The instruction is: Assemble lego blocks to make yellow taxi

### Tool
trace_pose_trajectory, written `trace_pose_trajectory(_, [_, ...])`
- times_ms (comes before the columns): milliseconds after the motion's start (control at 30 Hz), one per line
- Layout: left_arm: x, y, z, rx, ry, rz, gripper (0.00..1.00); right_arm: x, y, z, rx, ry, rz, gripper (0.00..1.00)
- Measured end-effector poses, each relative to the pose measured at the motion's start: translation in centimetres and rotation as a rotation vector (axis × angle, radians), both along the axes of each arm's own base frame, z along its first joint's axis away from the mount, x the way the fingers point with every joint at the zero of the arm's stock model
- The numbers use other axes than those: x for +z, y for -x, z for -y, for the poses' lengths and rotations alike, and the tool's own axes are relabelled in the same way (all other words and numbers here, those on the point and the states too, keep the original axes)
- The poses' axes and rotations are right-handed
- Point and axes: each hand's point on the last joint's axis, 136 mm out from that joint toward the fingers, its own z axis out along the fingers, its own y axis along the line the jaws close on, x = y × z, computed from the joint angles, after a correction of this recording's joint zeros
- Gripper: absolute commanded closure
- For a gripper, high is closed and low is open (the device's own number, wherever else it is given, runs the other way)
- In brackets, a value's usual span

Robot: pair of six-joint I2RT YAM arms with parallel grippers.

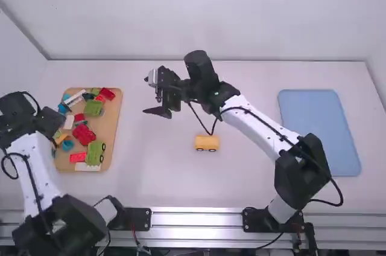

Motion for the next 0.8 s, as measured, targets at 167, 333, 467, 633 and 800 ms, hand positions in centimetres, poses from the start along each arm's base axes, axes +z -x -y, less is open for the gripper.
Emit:
trace_pose_trajectory(167, [-2.4,-0.7,-1.6,-0.036,0.147,-0.094,0.02,0.1,-0.8,-0.9,-0.011,0.001,0.012,0.02])
trace_pose_trajectory(333, [-3.9,-2.3,-2.7,-0.113,0.248,-0.200,0.01,-1.1,-0.7,-1.6,-0.006,0.019,-0.005,0.01])
trace_pose_trajectory(467, [-5.7,-3.7,-4.0,-0.187,0.306,-0.282,0.01,-1.5,-0.8,-1.6,-0.008,0.026,-0.012,0.01])
trace_pose_trajectory(633, [-8.4,-4.8,-5.2,-0.350,0.310,-0.372,0.01,-1.5,-2.2,-0.6,-0.048,0.023,-0.038,0.01])
trace_pose_trajectory(800, [-9.3,-5.7,-6.2,-0.546,0.229,-0.423,0.01,-1.5,-3.5,0.5,-0.085,0.022,-0.052,0.02])
